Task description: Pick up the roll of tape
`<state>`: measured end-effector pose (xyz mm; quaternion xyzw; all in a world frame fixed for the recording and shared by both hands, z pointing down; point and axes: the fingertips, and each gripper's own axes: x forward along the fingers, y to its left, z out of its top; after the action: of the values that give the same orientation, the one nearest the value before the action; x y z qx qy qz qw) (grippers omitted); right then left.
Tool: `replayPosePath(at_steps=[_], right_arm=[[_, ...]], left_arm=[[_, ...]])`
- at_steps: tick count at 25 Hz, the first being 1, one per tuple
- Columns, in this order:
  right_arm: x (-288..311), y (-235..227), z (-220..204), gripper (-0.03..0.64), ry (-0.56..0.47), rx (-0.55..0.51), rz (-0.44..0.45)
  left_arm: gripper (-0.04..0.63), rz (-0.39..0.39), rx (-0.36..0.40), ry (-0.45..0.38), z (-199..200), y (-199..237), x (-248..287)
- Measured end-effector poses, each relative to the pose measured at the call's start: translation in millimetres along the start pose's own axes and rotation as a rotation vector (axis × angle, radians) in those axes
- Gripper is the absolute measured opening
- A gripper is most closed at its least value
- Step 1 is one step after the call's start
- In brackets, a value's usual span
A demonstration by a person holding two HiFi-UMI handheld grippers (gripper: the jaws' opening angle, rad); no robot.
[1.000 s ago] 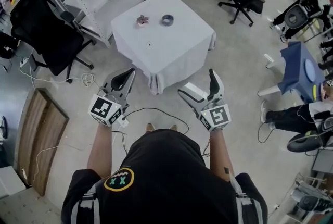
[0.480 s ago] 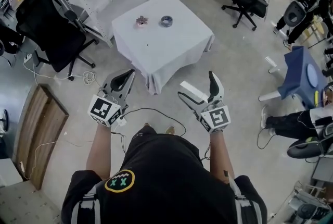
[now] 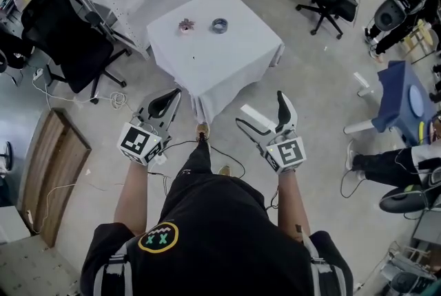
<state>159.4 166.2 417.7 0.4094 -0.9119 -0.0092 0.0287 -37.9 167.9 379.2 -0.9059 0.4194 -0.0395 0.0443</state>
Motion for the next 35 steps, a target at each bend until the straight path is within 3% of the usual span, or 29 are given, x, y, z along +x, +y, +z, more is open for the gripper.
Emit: replayPosePath(at_steps=[9, 26, 35], right_arm=[[52, -33, -12, 0.598, 0.023, 0.002, -0.012], [212, -105, -15, 0.598, 0.09, 0.012, -0.033], [278, -124, -24, 0.598, 0.138, -0.002, -0.027]], left_arm=[[0.015, -0.018, -0.024, -0.007, -19, 45, 46], [0.015, -0.068, -0.08, -0.013, -41, 194, 154], [0.015, -0.108, -0.112, -0.008, -59, 249, 192]])
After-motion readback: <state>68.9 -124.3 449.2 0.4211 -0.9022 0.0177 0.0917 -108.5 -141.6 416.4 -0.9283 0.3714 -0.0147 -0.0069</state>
